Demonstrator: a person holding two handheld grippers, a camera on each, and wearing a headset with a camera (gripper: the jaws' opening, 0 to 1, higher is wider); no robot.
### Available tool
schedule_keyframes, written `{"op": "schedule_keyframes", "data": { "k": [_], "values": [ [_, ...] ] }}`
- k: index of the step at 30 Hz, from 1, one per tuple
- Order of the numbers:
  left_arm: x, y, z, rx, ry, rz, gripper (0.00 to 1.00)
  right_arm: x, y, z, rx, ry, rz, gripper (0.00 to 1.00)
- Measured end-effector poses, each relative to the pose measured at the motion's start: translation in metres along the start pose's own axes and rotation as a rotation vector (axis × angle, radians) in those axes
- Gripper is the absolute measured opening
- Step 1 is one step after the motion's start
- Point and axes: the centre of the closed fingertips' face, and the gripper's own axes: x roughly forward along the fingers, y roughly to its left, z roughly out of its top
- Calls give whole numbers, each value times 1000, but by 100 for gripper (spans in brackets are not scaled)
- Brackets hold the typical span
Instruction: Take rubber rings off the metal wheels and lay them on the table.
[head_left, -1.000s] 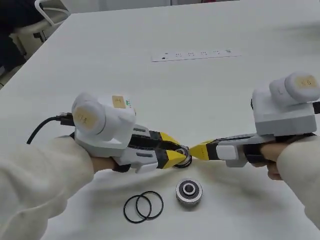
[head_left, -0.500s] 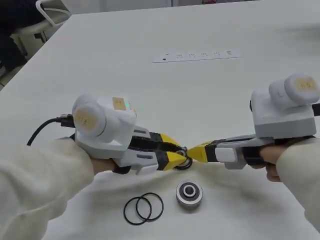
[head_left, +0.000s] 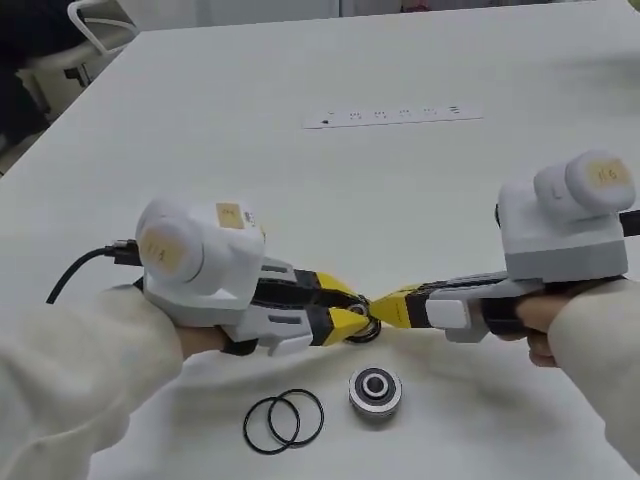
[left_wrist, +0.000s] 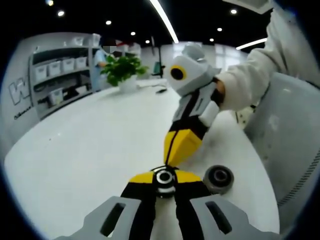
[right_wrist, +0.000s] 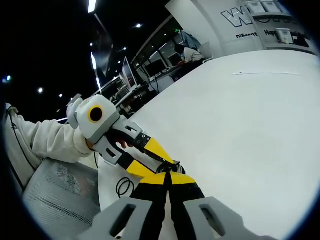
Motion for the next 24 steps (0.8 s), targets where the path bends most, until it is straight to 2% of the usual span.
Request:
{"op": "schedule_keyframes", "data": {
  "k": [2, 4, 12, 20, 24],
  "values": [
    [0, 0, 0, -3, -5, 3, 14, 0, 3, 3, 7, -12, 16, 0],
    [0, 0, 0, -4, -7, 5, 14, 0, 2, 3, -12, -6, 4, 0],
    [0, -1, 0, 1, -10, 8, 14, -2, -1, 3, -3, -8, -6, 0],
    [-2, -1, -1, -20, -45, 20, 14, -1, -2, 1, -8, -6, -18, 0],
    [-1, -1, 0, -32, -45, 18, 14, -1, -2, 0, -12, -4, -24, 0]
  ]
}}
